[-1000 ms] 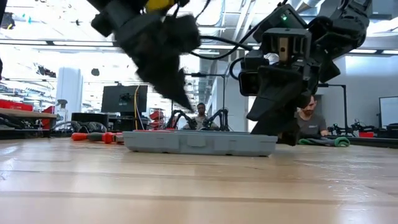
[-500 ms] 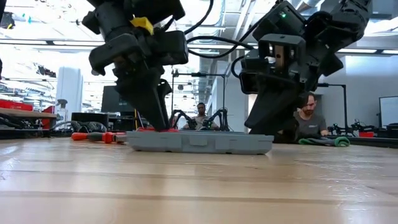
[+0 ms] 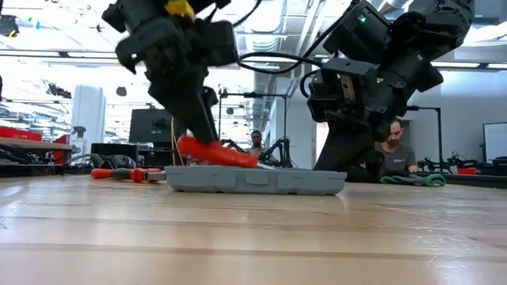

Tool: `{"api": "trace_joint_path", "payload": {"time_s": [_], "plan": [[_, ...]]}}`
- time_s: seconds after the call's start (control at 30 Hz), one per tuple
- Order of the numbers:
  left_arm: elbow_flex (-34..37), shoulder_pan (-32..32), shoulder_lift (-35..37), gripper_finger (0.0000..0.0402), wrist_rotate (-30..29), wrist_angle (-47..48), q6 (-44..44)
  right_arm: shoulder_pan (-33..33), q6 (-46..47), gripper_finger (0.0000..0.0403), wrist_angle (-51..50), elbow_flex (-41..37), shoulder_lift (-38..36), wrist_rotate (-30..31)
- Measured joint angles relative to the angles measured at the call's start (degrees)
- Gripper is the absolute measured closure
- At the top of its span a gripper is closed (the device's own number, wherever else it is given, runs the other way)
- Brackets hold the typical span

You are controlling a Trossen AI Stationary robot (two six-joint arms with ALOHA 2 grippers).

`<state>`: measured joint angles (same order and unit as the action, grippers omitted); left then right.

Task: Prefit tool cases
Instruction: Remove the orange bit driver handle from the gray prefit tool case

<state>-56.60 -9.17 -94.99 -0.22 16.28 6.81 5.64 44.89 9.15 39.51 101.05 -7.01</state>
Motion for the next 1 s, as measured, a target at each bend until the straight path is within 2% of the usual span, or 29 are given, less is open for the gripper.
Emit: {"api": "trace_joint_path", "payload": {"time_s": [0.2, 0.43, 0.73, 1.0], "plan": [[0.0, 0.24, 3.84, 0.0296, -3.57, 5.71, -0.06, 0.22, 0.31, 0.04, -0.27, 0.02, -0.02, 0.37], [0.02, 0.24, 3.94, 0.0291, -1.63, 4.67, -1.19, 0.21, 0.3, 0.0401, -0.35, 0.02, -0.02, -0.01], [1.84, 0.26, 3.98, 0.0242, -1.73, 3.56, -0.92, 0.21, 0.57, 0.0402, -0.01, 0.02, -0.02, -0.25], [2.81, 0.26, 0.46, 0.0203, -0.65, 0.05, 1.45, -0.16, 0.78, 0.0402, 0.06, 0.02, -0.02, -0.56]]}}
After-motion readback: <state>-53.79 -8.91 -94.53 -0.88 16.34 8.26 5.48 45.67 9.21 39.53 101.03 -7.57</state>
